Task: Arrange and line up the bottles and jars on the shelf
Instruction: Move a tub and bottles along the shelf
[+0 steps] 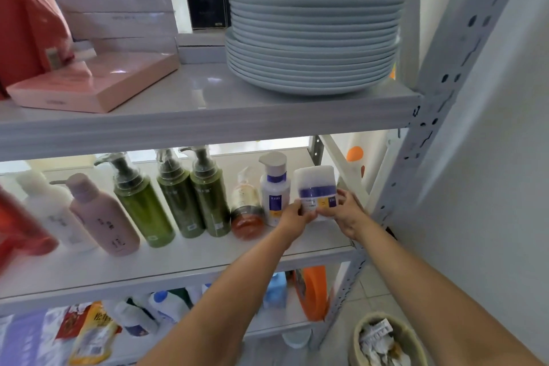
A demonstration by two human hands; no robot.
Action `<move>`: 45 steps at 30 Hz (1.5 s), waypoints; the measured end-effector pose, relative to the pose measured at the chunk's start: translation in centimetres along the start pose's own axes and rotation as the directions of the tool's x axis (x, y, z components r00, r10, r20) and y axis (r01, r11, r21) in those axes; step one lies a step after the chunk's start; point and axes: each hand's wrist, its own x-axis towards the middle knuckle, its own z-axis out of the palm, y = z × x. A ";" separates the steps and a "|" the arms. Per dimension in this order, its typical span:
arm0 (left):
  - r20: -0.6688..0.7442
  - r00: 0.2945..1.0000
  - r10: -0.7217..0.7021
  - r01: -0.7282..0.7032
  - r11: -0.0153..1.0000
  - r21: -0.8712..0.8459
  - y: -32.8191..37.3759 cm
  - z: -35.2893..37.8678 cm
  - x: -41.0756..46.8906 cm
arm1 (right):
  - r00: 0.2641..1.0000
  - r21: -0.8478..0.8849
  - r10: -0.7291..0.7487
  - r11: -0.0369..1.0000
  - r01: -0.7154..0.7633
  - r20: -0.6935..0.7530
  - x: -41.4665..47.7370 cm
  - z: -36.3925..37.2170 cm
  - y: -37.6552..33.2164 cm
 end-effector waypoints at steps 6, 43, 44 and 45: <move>-0.050 0.999 0.005 -0.004 1.000 0.026 0.0 0.4 0.5 | 0.999 -0.072 -0.032 0.997 0.034 0.029 1.2 -0.1 0.8; -0.436 0.899 -0.024 0.152 0.953 0.261 -0.7 -0.6 -2.5 | 0.976 -0.456 -0.195 0.880 0.130 -0.097 1.7 3.1 0.1; -0.488 0.872 -0.037 0.175 0.955 0.240 -0.7 -0.9 -2.8 | 0.972 -0.500 -0.211 0.856 0.132 -0.105 1.9 3.4 0.2; -0.539 0.841 -0.046 0.188 0.959 0.211 -0.7 -1.2 -3.1 | 0.969 -0.543 -0.216 0.831 0.119 -0.119 2.0 3.5 0.4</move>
